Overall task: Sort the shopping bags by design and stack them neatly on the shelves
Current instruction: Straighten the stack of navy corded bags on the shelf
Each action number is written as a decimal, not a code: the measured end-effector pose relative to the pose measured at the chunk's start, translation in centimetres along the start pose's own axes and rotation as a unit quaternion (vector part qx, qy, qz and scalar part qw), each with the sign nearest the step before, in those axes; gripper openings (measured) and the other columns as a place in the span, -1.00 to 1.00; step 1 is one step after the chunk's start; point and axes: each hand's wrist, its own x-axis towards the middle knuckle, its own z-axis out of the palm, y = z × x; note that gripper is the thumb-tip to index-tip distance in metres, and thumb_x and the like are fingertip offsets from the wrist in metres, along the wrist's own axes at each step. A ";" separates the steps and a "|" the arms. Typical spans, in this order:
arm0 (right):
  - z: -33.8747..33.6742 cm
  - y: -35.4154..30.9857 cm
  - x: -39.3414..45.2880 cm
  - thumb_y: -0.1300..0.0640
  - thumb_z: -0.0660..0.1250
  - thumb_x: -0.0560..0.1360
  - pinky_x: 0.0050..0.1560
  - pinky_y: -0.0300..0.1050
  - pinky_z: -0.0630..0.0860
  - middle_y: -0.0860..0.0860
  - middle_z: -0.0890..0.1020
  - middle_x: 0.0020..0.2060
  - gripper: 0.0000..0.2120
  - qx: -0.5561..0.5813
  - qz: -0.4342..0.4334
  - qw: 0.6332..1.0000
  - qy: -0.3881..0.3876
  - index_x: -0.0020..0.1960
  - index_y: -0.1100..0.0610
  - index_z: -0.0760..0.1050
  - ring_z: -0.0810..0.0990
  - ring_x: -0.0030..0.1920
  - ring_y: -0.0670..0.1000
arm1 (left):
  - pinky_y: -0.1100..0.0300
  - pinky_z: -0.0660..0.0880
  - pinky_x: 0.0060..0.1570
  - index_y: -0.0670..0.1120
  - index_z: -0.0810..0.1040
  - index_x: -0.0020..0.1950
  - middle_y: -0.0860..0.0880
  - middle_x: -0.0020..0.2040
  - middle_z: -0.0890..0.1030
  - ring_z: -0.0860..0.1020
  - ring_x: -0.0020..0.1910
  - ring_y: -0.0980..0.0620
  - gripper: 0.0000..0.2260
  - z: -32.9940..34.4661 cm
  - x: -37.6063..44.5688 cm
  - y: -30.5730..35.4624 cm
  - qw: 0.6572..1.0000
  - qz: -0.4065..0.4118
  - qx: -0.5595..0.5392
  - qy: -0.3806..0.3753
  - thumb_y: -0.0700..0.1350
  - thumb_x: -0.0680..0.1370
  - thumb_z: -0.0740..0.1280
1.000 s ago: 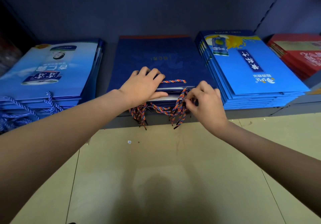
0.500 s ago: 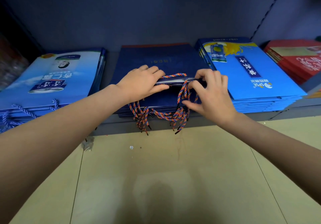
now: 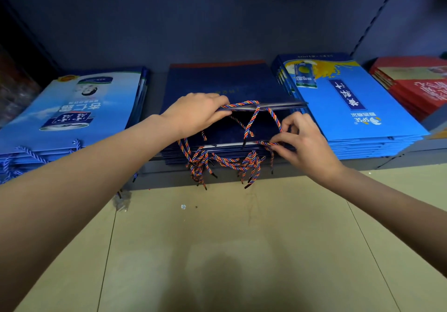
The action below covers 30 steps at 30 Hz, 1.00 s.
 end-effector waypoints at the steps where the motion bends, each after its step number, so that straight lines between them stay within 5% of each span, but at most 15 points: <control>1: 0.1 0.0 -0.1 0.06 0.36 0.43 -0.20 -0.02 0.36 0.09 0.42 -0.16 -0.82 -0.014 0.001 1.000 0.007 -0.13 0.17 0.64 0.28 -0.15 -0.01 | -0.06 0.47 0.00 -0.11 0.44 0.23 -0.08 0.14 0.53 0.51 0.10 -0.17 -0.62 0.0 0.0 0.0 1.000 0.004 0.001 0.001 0.11 0.62 0.05; 9: 0.8 -2.0 0.6 0.03 0.27 0.45 -0.19 0.01 0.33 0.10 0.40 -0.20 -0.77 -0.010 0.033 0.997 0.071 -0.16 0.19 0.58 0.29 -0.13 0.02 | -0.02 0.44 0.02 -0.07 0.43 0.29 -0.07 0.18 0.52 0.48 0.15 -0.12 -0.62 0.2 -0.2 0.3 1.000 0.005 0.009 0.000 0.13 0.60 0.13; 15: 0.6 -1.8 0.8 0.02 0.26 0.44 -0.14 -0.04 0.38 -0.01 0.32 -0.17 -0.74 0.062 0.076 0.992 0.073 -0.15 0.21 0.58 0.33 -0.11 0.00 | -0.02 0.39 0.16 -0.03 0.28 0.41 -0.04 0.32 0.36 0.33 0.27 -0.07 -0.38 1.7 -0.3 0.8 0.994 0.010 0.070 -0.084 0.25 0.46 0.29; 20: 0.9 -1.6 0.0 0.04 0.28 0.46 -0.19 -0.14 0.17 0.00 0.50 -0.37 -0.79 0.028 0.051 0.998 0.037 -0.16 0.18 0.58 0.33 -0.22 -0.02 | 0.00 0.43 0.10 -0.05 0.36 0.37 -0.04 0.26 0.47 0.41 0.21 -0.09 -0.59 1.2 -0.4 0.6 0.998 0.013 0.049 -0.029 0.13 0.61 0.12; 22: 1.1 -2.3 0.1 0.09 0.32 0.44 -0.17 -0.15 0.24 -0.02 0.56 -0.44 -0.84 0.058 0.083 0.994 0.037 -0.15 0.17 0.59 0.40 -0.29 -0.04 | -0.04 0.44 0.06 -0.11 0.39 0.31 -0.09 0.18 0.53 0.46 0.15 -0.15 -0.63 0.9 -0.4 0.6 0.999 0.005 0.050 -0.005 0.09 0.63 0.06; 25: 1.4 -4.4 0.7 0.15 0.32 0.43 -0.17 -0.04 0.50 0.01 0.59 -0.35 -0.83 0.130 0.124 0.981 0.066 -0.06 0.21 0.61 0.55 -0.29 0.06 | -0.05 0.44 0.01 -0.15 0.39 0.28 -0.18 0.07 0.56 0.49 0.08 -0.21 -0.63 0.6 -0.4 0.8 0.999 -0.005 0.054 -0.001 0.07 0.64 0.04; 30: 2.8 -6.0 1.6 0.26 0.34 0.36 -0.06 -0.11 0.34 0.09 0.62 -0.13 -0.64 0.021 0.015 0.999 0.039 0.16 0.25 0.55 0.44 -0.02 0.03 | -0.04 0.43 -0.03 -0.16 0.41 0.25 -0.23 -0.02 0.57 0.51 0.01 -0.27 -0.62 0.9 -0.3 0.6 0.999 -0.004 0.031 -0.011 0.08 0.64 0.05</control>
